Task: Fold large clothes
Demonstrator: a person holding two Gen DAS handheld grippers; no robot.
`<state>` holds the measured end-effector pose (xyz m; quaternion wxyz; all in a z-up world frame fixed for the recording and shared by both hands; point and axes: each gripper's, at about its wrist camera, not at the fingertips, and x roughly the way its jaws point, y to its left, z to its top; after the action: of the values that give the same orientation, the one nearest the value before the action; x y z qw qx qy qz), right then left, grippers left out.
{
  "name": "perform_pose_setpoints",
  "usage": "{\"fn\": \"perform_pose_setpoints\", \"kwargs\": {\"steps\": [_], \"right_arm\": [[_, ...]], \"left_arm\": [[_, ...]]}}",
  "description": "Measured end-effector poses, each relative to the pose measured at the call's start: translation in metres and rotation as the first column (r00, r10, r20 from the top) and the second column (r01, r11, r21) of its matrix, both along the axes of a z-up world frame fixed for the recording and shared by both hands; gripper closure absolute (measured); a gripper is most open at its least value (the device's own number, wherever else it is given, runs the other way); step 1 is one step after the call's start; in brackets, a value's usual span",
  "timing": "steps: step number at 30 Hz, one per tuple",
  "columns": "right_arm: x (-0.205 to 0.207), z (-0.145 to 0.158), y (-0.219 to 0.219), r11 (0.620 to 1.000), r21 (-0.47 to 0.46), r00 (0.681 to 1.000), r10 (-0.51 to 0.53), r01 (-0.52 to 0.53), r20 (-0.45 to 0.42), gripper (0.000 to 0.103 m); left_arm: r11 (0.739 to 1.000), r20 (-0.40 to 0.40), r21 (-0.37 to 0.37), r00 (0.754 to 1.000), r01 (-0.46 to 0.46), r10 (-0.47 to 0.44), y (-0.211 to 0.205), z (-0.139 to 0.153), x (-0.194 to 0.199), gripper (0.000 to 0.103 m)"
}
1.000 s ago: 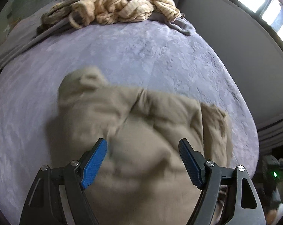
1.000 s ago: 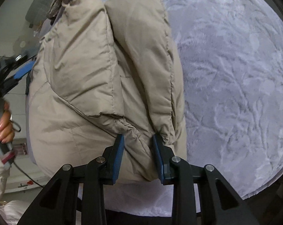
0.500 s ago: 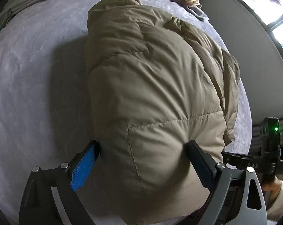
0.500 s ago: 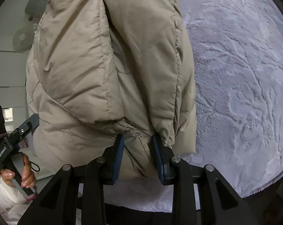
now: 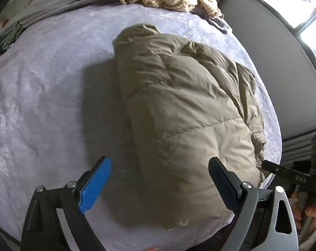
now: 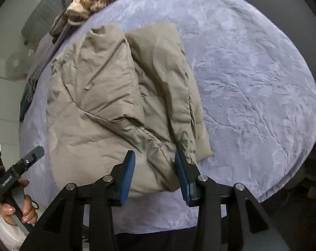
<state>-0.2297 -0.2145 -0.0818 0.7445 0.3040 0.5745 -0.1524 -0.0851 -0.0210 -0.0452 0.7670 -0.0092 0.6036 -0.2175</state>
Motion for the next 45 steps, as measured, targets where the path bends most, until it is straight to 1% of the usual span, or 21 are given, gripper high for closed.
{"fn": "perform_pose_setpoints", "kwargs": {"steps": [3, 6, 7, 10, 12, 14, 15, 17, 21, 23, 27, 30, 31, 32, 33, 37, 39, 42, 45], "right_arm": [[-0.009, 0.013, 0.010, 0.999, -0.025, 0.999, -0.029, 0.029, 0.018, 0.060], [-0.017, 0.026, 0.018, 0.998, -0.039, 0.998, -0.047, 0.049, 0.035, 0.052], [-0.017, 0.027, 0.017, 0.998, -0.042, 0.998, -0.048, 0.049, 0.037, 0.050], [-0.015, 0.030, 0.013, 0.998, -0.045, 0.999, -0.035, 0.036, 0.033, 0.049], [-0.012, 0.031, 0.010, 0.998, -0.050, 0.999, -0.027, 0.028, 0.031, 0.044], [-0.006, 0.032, 0.006, 0.998, -0.051, 0.999, -0.018, 0.019, 0.033, 0.035], [-0.003, 0.032, 0.004, 0.999, -0.051, 0.999, -0.011, 0.012, 0.035, 0.033], [0.008, 0.030, -0.003, 0.999, -0.039, 0.999, 0.015, -0.013, 0.032, 0.023], [0.031, 0.026, -0.019, 0.998, -0.009, 0.998, 0.059, -0.059, 0.022, 0.023], [0.042, 0.023, -0.028, 0.997, 0.005, 0.997, 0.081, -0.081, 0.022, 0.020], [0.057, 0.014, -0.043, 0.994, 0.034, 0.994, 0.103, -0.104, 0.017, 0.020], [0.062, 0.006, -0.056, 0.992, 0.057, 0.994, 0.109, -0.110, 0.025, 0.013], [0.063, 0.004, -0.060, 0.992, 0.066, 0.994, 0.106, -0.108, 0.026, 0.006], [0.063, 0.002, -0.064, 0.991, 0.075, 0.994, 0.105, -0.107, 0.030, 0.001], [0.064, -0.001, -0.068, 0.990, 0.085, 0.994, 0.106, -0.108, 0.033, 0.000], [0.067, -0.009, -0.080, 0.988, 0.105, 0.993, 0.114, -0.117, 0.038, 0.000], [0.069, -0.017, -0.088, 0.985, 0.136, 0.994, 0.101, -0.106, 0.045, 0.000], [0.071, -0.036, -0.102, 0.973, 0.222, 0.997, 0.045, -0.056, 0.055, 0.000], [0.073, -0.063, -0.115, 0.944, 0.331, 0.998, -0.028, 0.007, 0.060, 0.000]], "left_arm": [[1.000, 0.013, 0.006, 1.000, 0.004, -0.004, 0.008, 0.004, 0.000, 0.000], [1.000, 0.010, 0.020, 1.000, 0.019, -0.019, 0.009, 0.006, -0.003, 0.000], [1.000, 0.006, 0.021, 1.000, 0.020, -0.020, 0.010, 0.005, -0.003, 0.000], [1.000, -0.004, 0.020, 1.000, 0.012, -0.012, 0.011, 0.005, -0.001, 0.000], [1.000, -0.011, 0.020, 1.000, 0.008, -0.008, 0.010, 0.003, 0.002, 0.000], [1.000, -0.017, 0.022, 1.000, 0.001, -0.001, 0.008, 0.002, 0.005, 0.000], [1.000, -0.018, 0.024, 1.000, -0.003, 0.003, 0.006, 0.002, 0.006, 0.000], [0.999, -0.018, 0.037, 1.000, -0.019, 0.020, 0.002, 0.003, 0.011, 0.000], [0.997, -0.018, 0.051, 0.998, -0.066, 0.067, -0.005, 0.007, 0.022, 0.000], [0.995, -0.013, 0.065, 0.997, -0.080, 0.081, -0.010, 0.007, 0.026, 0.000], [0.990, -0.008, 0.092, 0.994, -0.104, 0.105, -0.022, 0.004, 0.036, 0.000], [0.989, -0.015, 0.103, 0.994, -0.104, 0.106, -0.030, -0.001, 0.041, 0.000], [0.989, -0.020, 0.104, 0.994, -0.101, 0.104, -0.032, -0.004, 0.042, 0.000], [0.990, -0.030, 0.099, 0.994, -0.099, 0.103, -0.034, -0.006, 0.044, 0.000], [0.991, -0.039, 0.090, 0.994, -0.100, 0.104, -0.034, -0.009, 0.046, 0.000], [0.993, -0.098, 0.020, 0.988, -0.114, 0.115, -0.030, -0.019, 0.058, 0.000], [0.993, -0.127, -0.008, 0.985, -0.117, 0.115, -0.028, -0.025, 0.062, 0.000], [0.991, -0.177, -0.054, 0.978, -0.123, 0.112, -0.026, -0.037, 0.070, 0.000], [0.984, -0.216, -0.115, 0.970, -0.137, 0.110, -0.023, -0.046, 0.076, 0.000]]}}
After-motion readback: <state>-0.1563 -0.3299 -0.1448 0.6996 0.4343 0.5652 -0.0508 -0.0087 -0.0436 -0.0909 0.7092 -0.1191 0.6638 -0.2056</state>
